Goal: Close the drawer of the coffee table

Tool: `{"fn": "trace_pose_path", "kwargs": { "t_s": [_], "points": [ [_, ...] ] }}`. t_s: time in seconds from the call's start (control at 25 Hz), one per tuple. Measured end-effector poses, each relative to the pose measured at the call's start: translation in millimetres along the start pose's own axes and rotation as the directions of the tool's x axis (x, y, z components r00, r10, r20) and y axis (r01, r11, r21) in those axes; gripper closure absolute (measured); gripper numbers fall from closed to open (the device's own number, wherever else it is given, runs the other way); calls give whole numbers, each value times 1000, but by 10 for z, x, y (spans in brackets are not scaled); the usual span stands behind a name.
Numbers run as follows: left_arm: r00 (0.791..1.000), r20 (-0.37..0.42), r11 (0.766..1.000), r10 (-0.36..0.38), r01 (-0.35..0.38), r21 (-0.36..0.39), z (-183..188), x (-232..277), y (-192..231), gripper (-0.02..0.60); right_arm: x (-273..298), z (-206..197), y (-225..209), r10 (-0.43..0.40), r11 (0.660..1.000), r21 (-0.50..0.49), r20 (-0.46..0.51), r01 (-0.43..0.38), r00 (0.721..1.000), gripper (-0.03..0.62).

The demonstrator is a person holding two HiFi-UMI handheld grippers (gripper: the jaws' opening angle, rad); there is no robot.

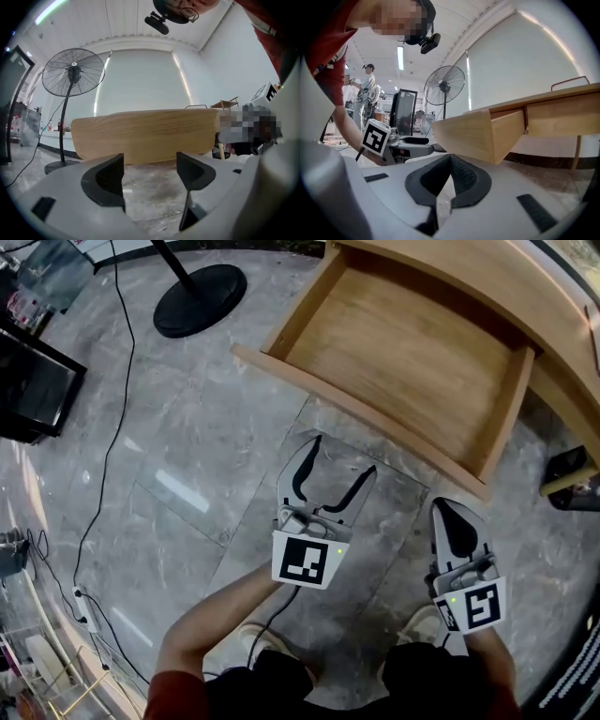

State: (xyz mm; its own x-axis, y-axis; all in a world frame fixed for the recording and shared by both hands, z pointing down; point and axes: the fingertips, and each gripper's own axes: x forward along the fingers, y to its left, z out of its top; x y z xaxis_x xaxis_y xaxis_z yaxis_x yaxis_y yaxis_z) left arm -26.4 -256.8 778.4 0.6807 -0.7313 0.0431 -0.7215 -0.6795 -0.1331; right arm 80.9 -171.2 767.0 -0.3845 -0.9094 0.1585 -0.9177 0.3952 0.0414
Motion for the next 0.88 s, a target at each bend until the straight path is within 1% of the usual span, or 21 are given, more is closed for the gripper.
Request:
{"fn": "trace_pose_path", "kwargs": {
  "t_s": [0.08, 0.2, 0.32, 0.64, 0.88],
  "points": [
    [1000, -10, 1000, -9, 9, 17, -27, 9, -32, 242, 17, -54, -12, -9, 1000, 13, 0, 9, 1000, 597],
    [1000, -16, 999, -20, 21, 27, -55, -2, -116, 242, 13, -162, 111, 16, 1000, -3, -23, -16, 1000, 597],
    [1000, -13, 999, -20, 20, 34, -53, 23, -151, 242, -2, -227, 166, 24, 1000, 19, -26, -23, 999, 597],
    [999, 42, 999, -20, 19, 27, 101, 237, -168, 242, -34, -237, 75, 17, 1000, 20, -21, -17, 1000, 597],
    [997, 72, 1000, -12, 12, -2, 151, 367, -147, 242, -33, -292, 47, 23, 1000, 18, -31, -22, 999, 597]
  ]
}}
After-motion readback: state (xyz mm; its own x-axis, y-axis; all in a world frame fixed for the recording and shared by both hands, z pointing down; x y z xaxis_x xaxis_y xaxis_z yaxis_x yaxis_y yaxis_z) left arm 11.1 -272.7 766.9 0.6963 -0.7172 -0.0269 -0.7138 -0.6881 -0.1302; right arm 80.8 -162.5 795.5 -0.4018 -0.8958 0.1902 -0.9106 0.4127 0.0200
